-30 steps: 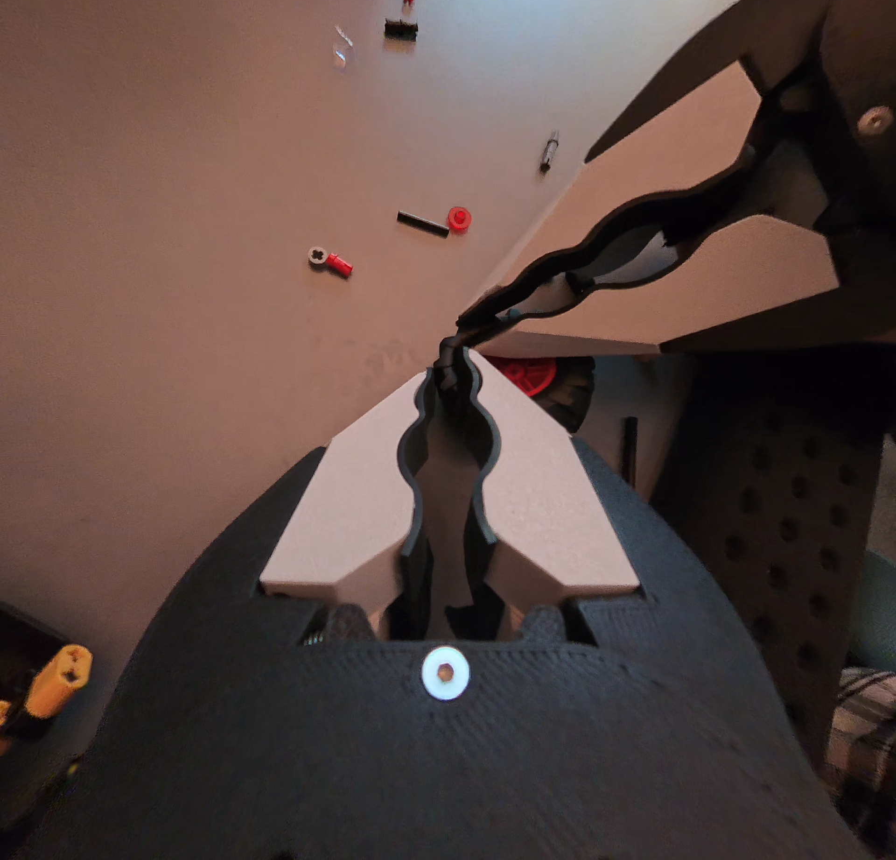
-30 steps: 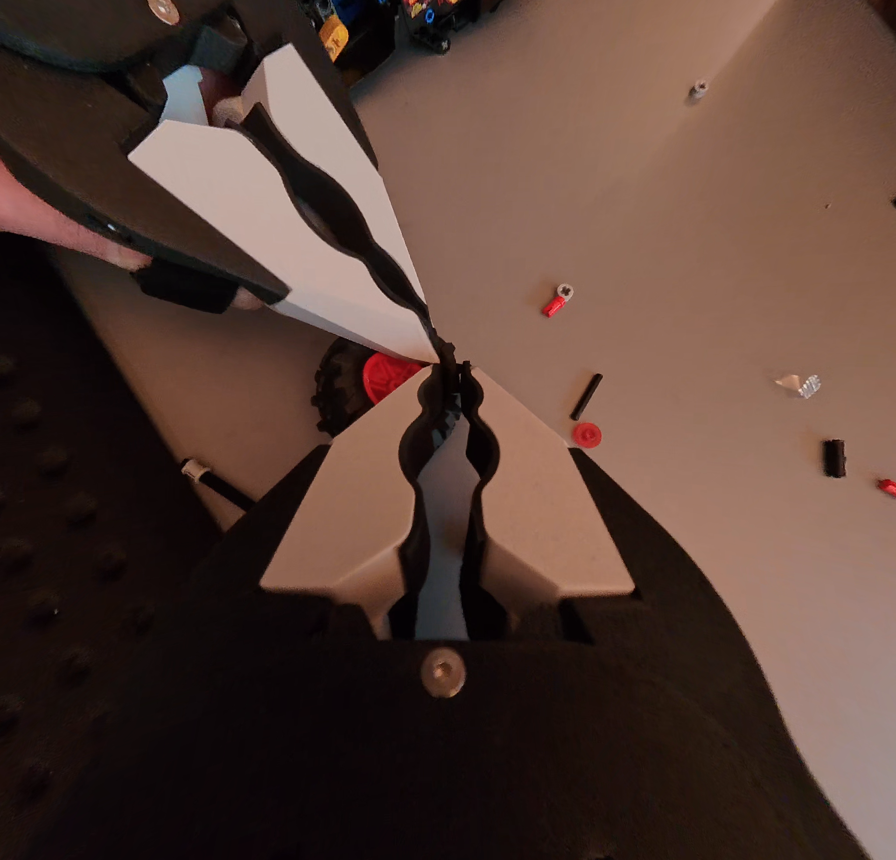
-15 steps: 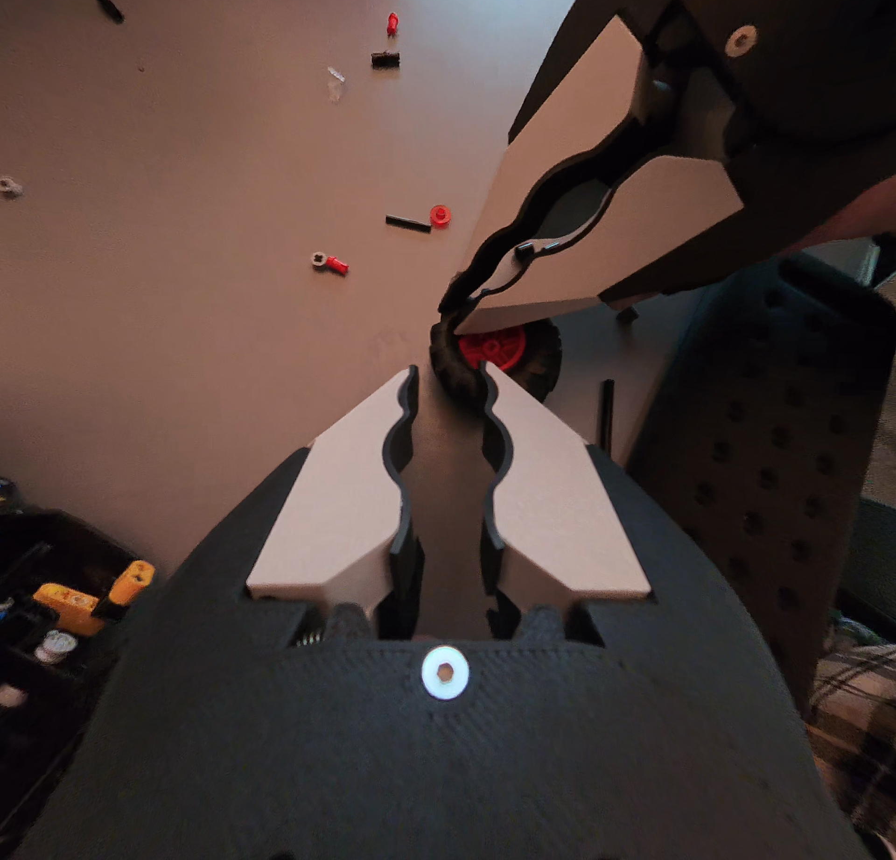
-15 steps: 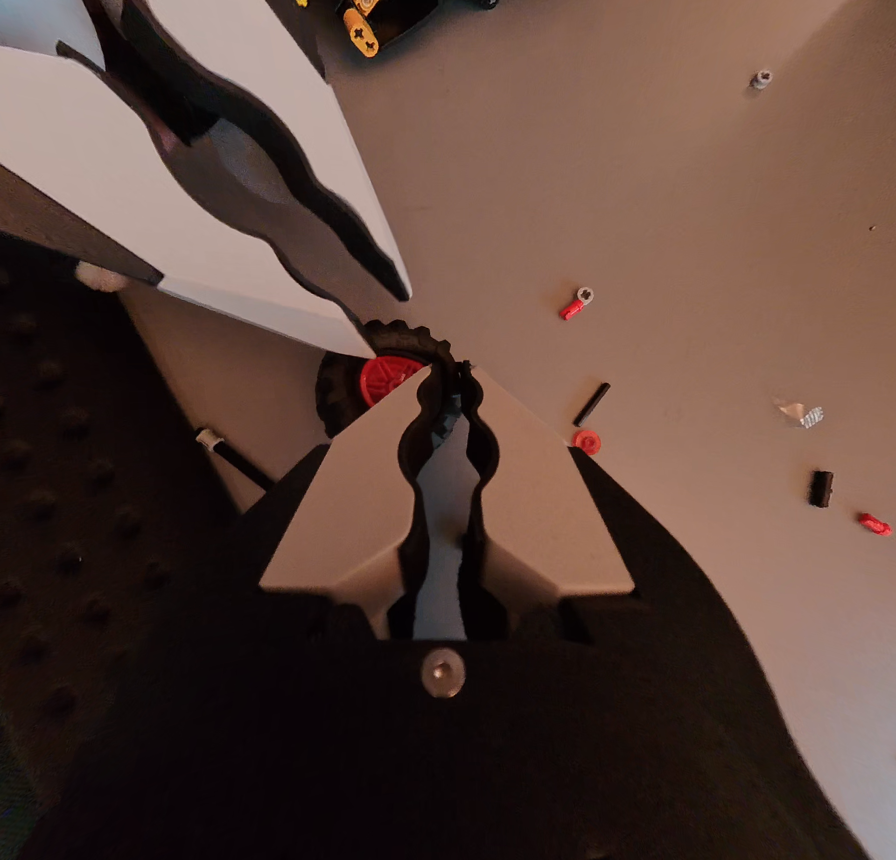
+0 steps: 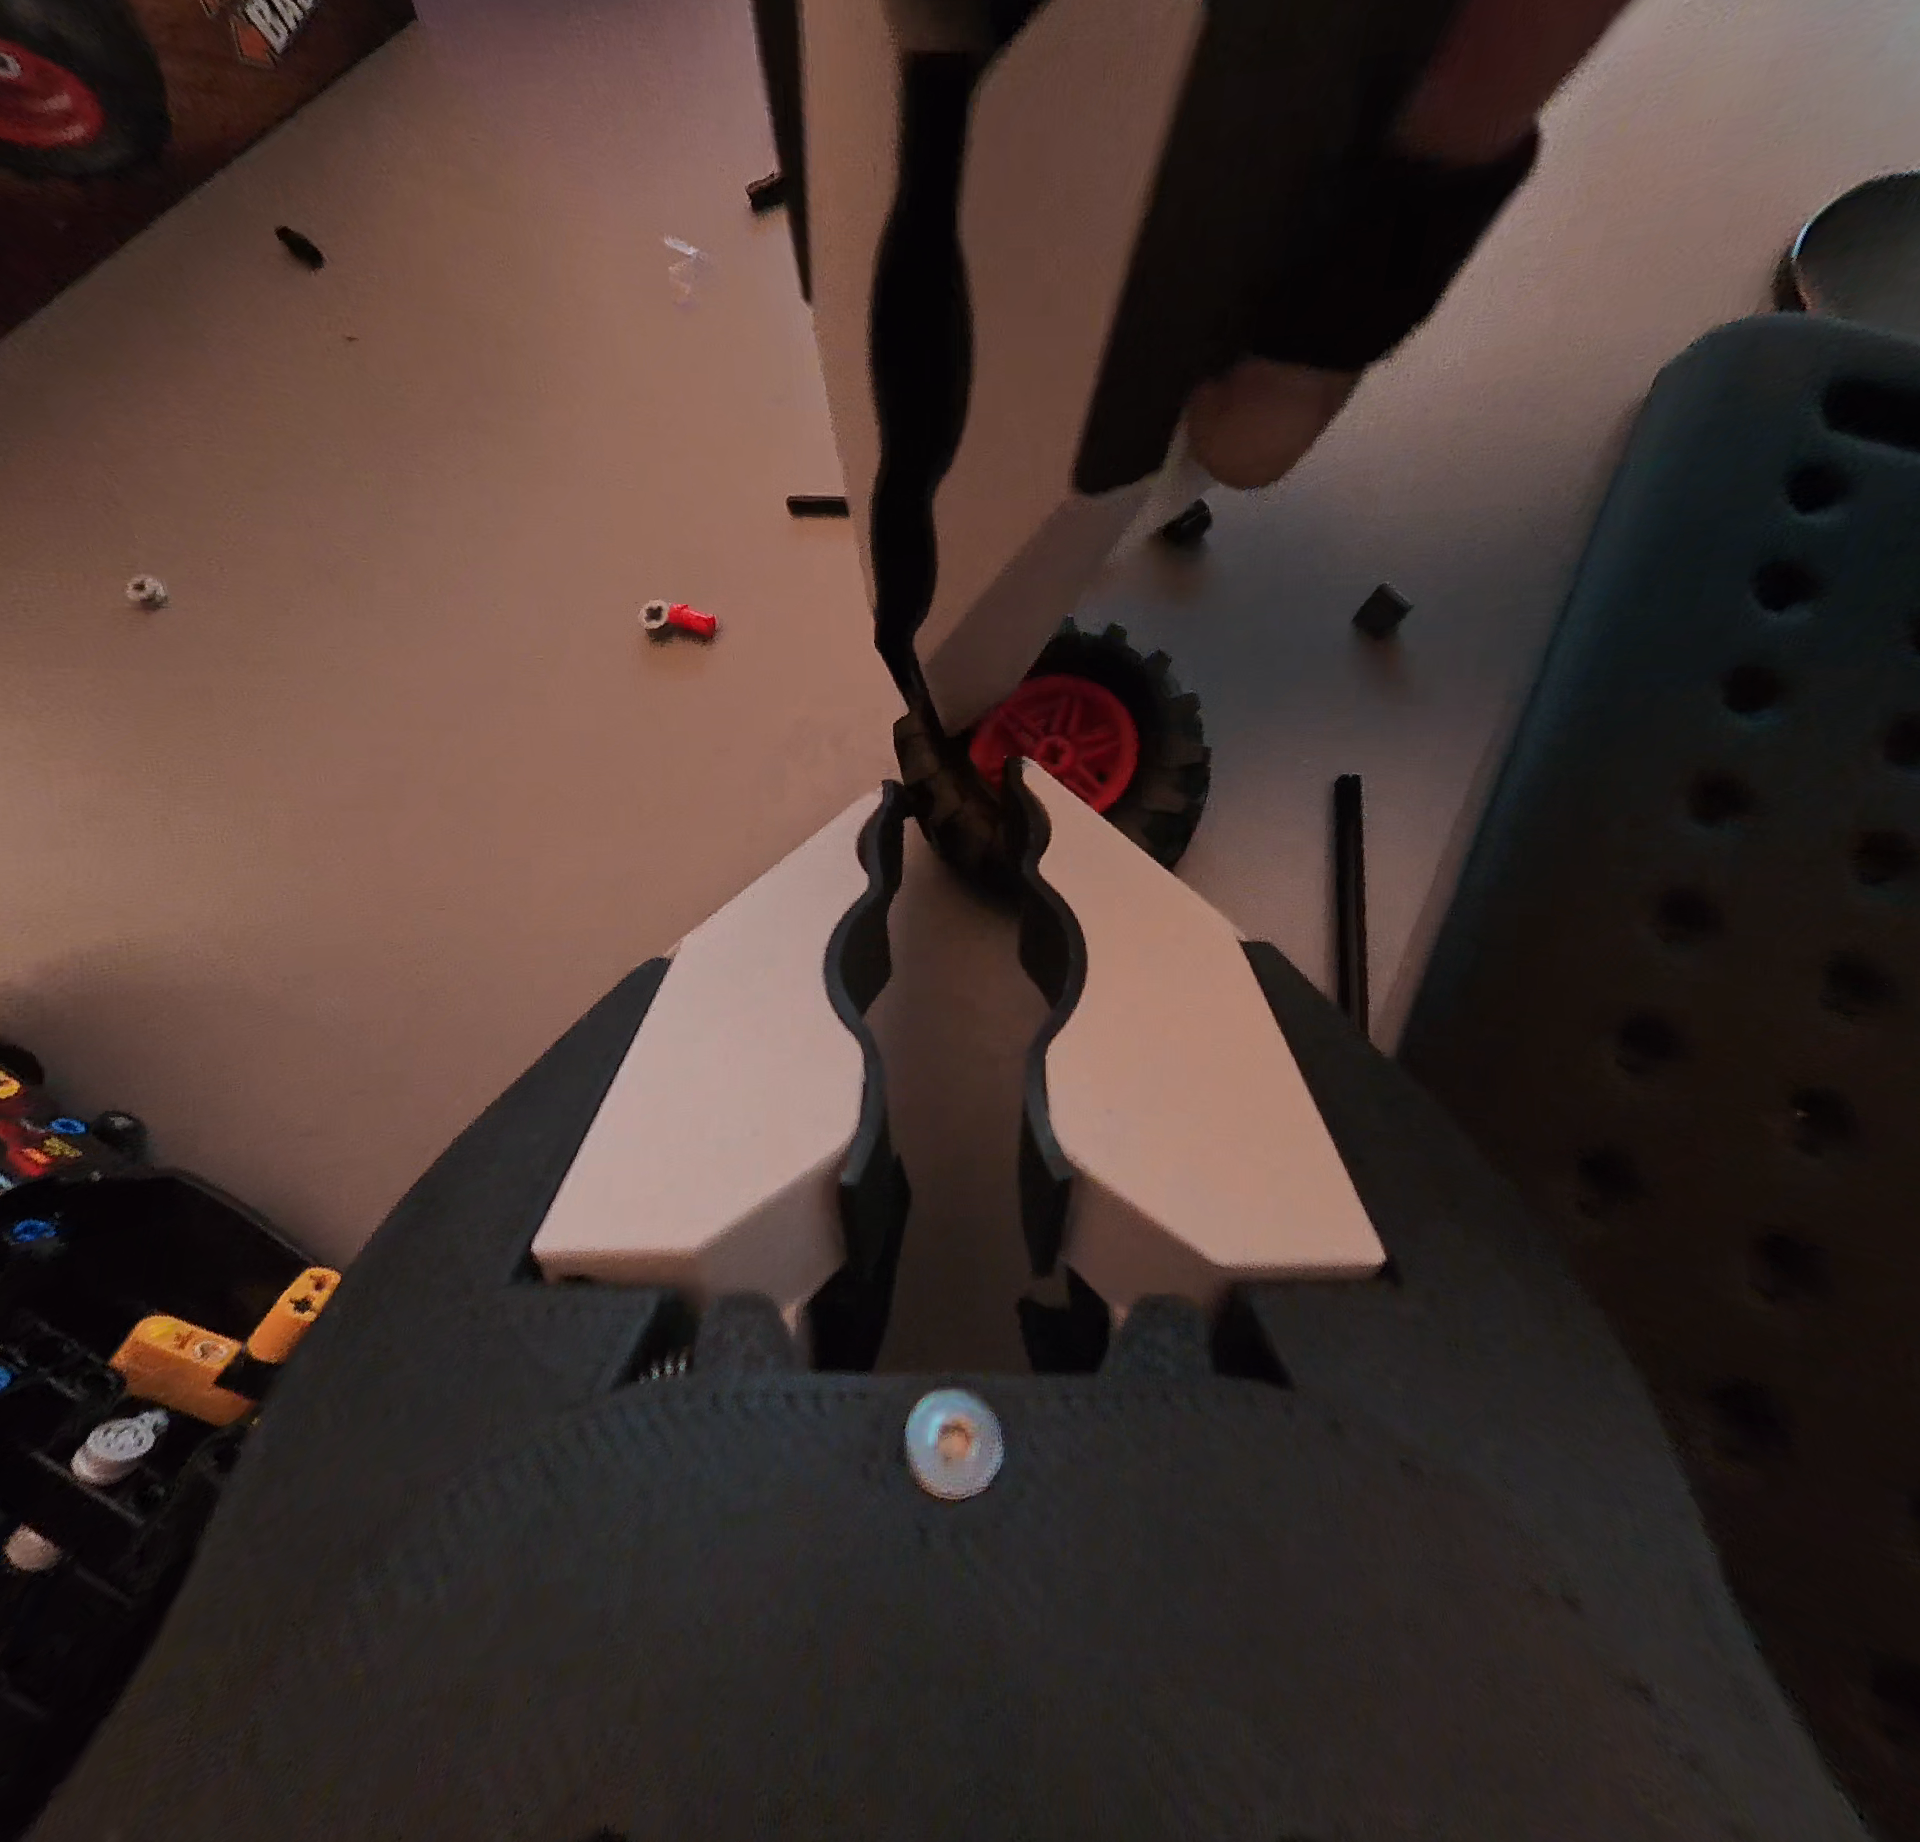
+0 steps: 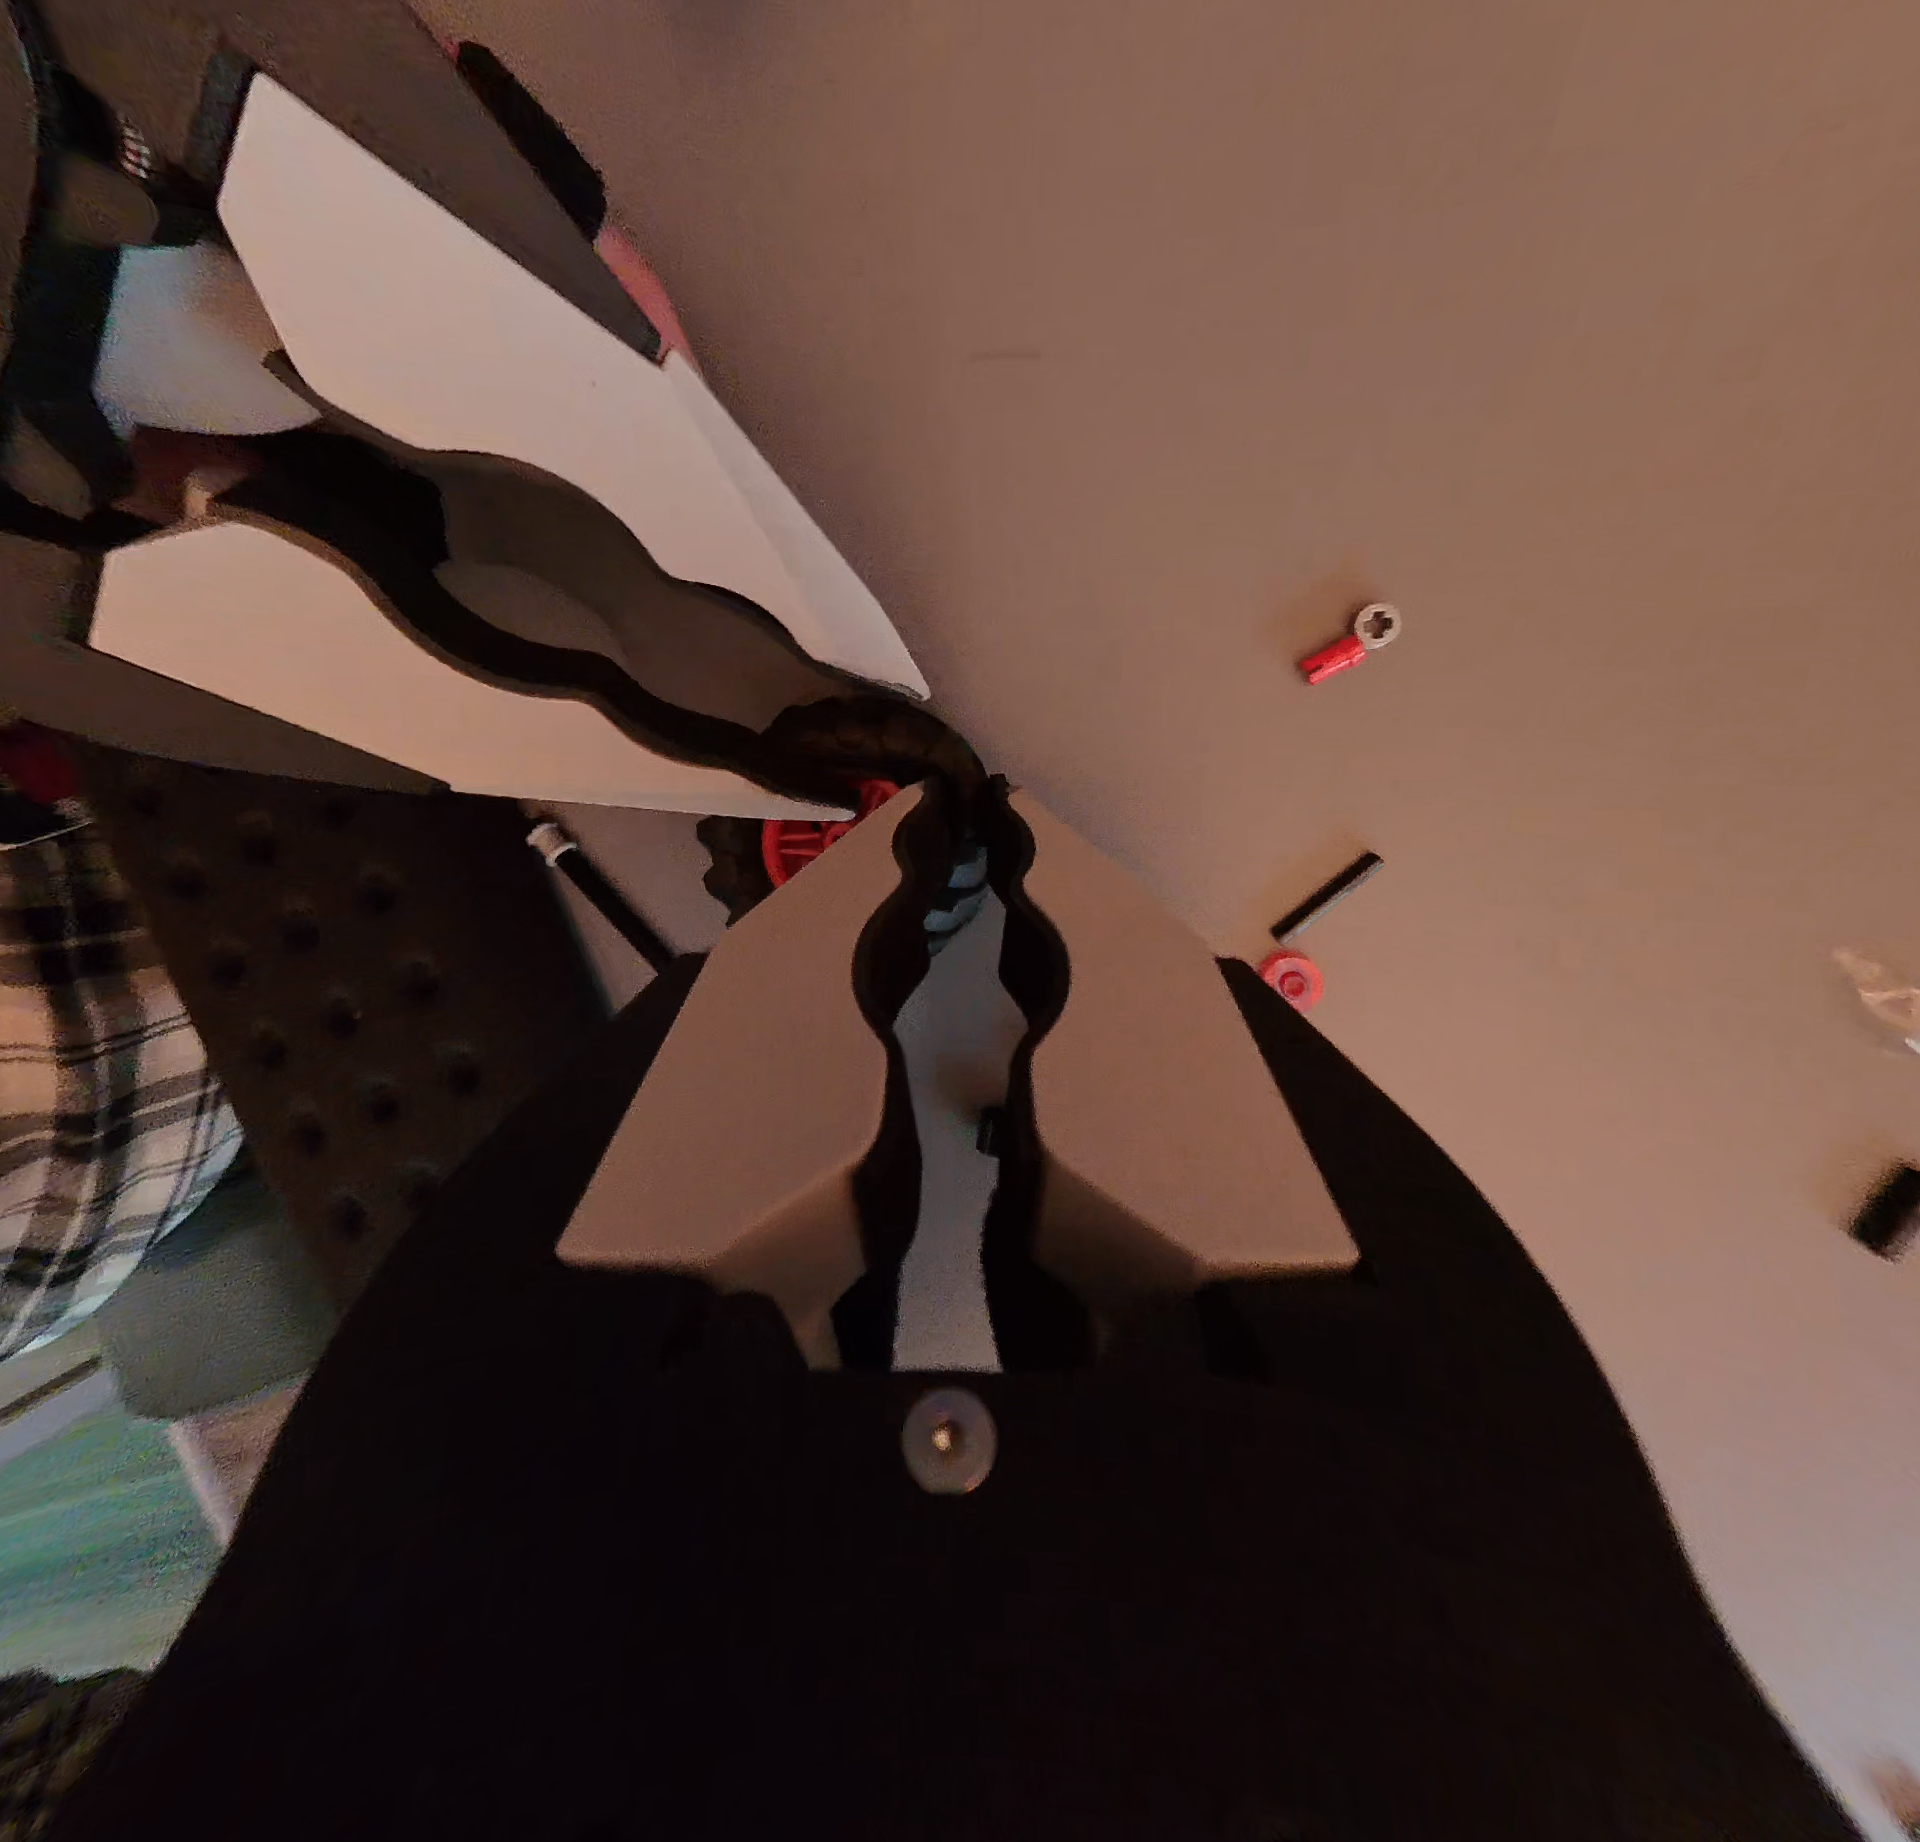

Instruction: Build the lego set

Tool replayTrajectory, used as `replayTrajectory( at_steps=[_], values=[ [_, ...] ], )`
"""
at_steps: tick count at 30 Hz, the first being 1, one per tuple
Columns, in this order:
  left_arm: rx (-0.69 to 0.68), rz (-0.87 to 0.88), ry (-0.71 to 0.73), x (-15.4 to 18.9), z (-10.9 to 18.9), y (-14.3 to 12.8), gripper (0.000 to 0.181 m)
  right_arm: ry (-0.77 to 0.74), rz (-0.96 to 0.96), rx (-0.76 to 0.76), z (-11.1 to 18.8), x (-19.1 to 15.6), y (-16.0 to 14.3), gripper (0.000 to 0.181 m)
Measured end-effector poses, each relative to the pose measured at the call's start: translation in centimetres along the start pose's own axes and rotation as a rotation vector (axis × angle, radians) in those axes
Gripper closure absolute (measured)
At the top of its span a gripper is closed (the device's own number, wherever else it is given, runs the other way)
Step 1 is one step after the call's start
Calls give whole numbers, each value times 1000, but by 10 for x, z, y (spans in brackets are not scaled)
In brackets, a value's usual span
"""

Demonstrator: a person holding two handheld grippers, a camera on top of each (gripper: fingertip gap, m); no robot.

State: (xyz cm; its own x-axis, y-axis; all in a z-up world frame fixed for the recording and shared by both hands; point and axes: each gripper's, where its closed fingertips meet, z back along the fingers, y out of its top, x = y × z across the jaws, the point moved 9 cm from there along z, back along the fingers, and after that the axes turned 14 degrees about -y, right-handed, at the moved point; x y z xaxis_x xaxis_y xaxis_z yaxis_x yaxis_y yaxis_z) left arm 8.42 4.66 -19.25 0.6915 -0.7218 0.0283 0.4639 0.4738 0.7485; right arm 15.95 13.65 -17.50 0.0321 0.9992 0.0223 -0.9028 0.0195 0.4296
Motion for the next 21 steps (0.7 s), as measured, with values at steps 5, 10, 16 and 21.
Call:
replayTrajectory(
  at_steps=[5, 10, 16, 21],
  values=[
    [37, -41, 3, 1, 0, -3, 160, 138, -31, 52, -4, 10, -6, 172],
    [55, -5, -1, -6, 3, -2, 149, 102, -22, 111, -2, 7, -10, 172],
    [17, 117, -50, -8, 9, 0, 144, 16, -20, 159, 1, 0, -14, 173],
    [39, 187, -70, 0, 19, -2, 149, -77, -61, 180, 6, -8, -16, 174]
  ],
)
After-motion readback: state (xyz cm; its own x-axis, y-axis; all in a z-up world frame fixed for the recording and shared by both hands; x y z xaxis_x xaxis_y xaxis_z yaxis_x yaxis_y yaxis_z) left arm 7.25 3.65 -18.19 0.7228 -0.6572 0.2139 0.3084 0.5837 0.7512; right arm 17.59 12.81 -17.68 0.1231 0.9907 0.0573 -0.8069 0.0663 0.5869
